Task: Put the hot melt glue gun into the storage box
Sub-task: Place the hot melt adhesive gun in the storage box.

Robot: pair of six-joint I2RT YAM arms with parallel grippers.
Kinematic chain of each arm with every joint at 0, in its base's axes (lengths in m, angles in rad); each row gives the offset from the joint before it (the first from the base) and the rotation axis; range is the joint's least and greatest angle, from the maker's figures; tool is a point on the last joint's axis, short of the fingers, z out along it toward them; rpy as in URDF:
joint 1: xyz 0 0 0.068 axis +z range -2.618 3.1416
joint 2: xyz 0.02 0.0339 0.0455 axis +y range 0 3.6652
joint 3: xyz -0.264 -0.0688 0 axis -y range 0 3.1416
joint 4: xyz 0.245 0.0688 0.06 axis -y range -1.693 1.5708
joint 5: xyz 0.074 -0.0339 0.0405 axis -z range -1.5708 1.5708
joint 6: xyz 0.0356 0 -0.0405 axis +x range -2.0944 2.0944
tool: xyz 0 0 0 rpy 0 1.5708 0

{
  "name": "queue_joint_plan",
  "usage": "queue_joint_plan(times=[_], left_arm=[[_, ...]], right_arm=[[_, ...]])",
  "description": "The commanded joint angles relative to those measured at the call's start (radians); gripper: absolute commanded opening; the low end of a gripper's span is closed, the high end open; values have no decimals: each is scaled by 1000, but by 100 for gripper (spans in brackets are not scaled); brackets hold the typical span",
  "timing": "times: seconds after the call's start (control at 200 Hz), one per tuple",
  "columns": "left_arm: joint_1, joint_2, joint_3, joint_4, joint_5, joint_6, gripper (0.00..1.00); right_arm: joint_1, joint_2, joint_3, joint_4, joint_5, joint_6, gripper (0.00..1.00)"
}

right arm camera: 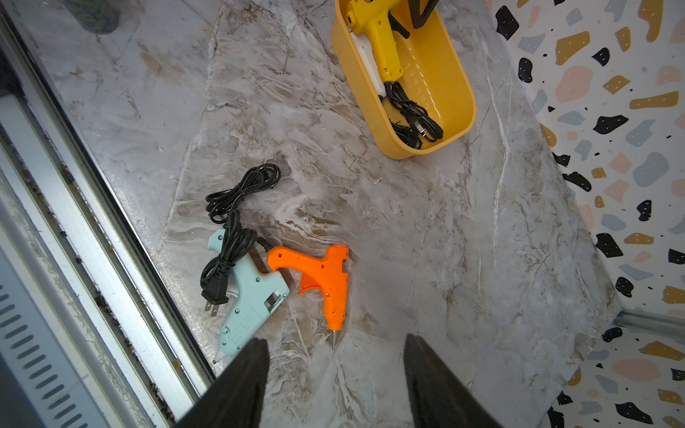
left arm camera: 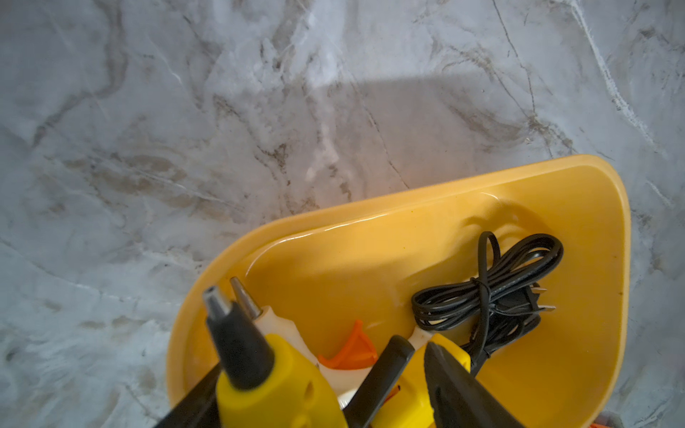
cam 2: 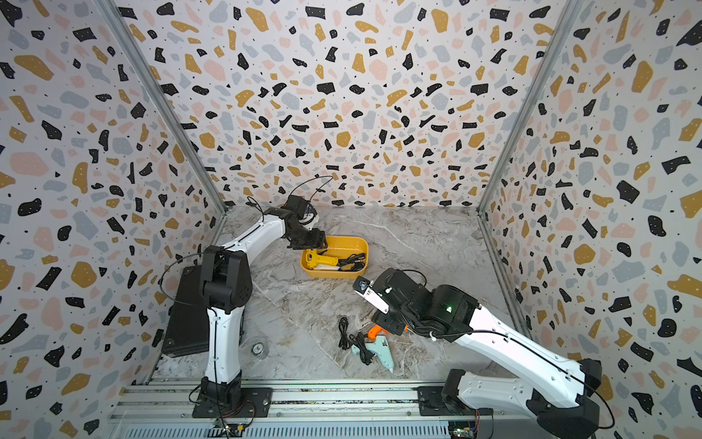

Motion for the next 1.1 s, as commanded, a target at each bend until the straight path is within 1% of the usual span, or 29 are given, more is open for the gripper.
queue_joint_plan(times=[0.0,0.3,0.601,0.681,0.796,0.971,1.096], left_arm=[[-15,14,53,-18,-32,-2,79],[-25,2,71,-29,-101,-2,87],[-38,-4,92,-45,-152,-2,88],[-41,-4,96,-49,-156,-7,84],[-42,2,95,-62,-158,-15,73],[-47,6,69,-66,-161,-18,61],[-53,2,54,-79,-174,-17,49]], right_arm=[[-6,2,44,-6,-1,-5,64],[-6,-3,43,-6,9,-9,64],[-7,-4,44,-6,26,-8,65],[-7,-6,43,-6,27,-8,65],[-7,-4,42,-6,27,-8,65],[-7,-6,40,-7,26,-7,65],[-9,-7,36,-6,25,-8,64]])
